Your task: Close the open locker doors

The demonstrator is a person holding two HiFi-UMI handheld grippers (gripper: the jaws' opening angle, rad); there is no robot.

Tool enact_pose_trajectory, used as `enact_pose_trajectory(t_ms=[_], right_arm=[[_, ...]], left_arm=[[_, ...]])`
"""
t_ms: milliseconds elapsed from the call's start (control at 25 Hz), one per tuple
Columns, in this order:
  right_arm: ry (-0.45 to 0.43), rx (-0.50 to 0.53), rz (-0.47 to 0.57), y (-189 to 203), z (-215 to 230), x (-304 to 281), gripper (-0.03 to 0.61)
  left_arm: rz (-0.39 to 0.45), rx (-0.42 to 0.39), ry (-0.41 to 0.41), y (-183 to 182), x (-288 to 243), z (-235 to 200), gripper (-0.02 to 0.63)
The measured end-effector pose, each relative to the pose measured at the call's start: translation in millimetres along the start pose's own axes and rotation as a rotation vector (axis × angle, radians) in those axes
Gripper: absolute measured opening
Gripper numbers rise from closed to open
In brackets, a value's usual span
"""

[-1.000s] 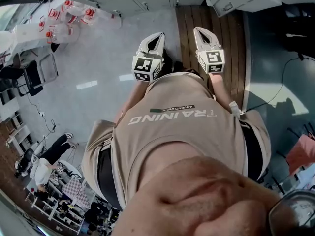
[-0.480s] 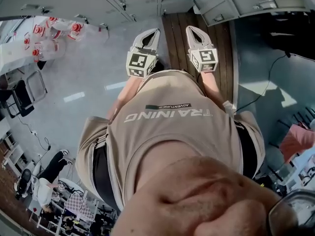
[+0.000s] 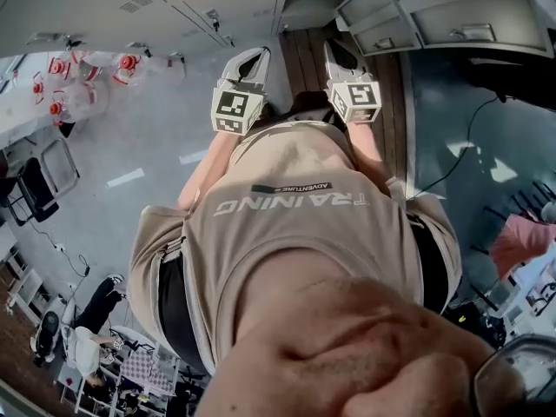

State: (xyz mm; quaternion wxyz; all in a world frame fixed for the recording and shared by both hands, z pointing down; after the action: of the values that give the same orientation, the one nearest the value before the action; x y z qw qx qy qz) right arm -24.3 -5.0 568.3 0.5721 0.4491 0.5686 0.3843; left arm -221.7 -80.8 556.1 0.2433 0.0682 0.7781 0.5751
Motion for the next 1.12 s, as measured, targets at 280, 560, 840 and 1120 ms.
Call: enact_pose_trajectory(t_ms=[280, 560, 840, 1120], right_arm=[[0.042, -0.020, -0.009, 7, 45, 5, 0.015], [-0.050, -0.024, 0.014, 6, 118, 20, 0.014], [-0.214, 0.022, 0.039, -6, 184, 40, 0.015], [-0.383, 0.005, -0.003, -12, 206, 67, 0.014]], left_arm=[[-0.048, 0.007, 0.025, -10, -39, 25, -0.005], [-0.048, 0.029, -0.050, -31, -99, 80, -0.005], [-0.016, 0.055, -0.172, -54, -143, 145, -0.005], [-0.024, 0.221, -0.286, -61, -153, 195, -0.005]])
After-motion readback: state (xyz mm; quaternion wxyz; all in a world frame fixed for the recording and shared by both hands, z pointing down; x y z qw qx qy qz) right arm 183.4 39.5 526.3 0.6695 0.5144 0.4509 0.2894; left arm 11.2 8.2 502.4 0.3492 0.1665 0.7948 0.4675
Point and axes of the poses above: the fingertips, and each gripper's own axes: x backward along the fingers, z to its right, y out of its underside, the point moved 7 cm from there along x, backward along the fingers, and after that the axes turned 6 degrees about x, right-handed, at the moved point
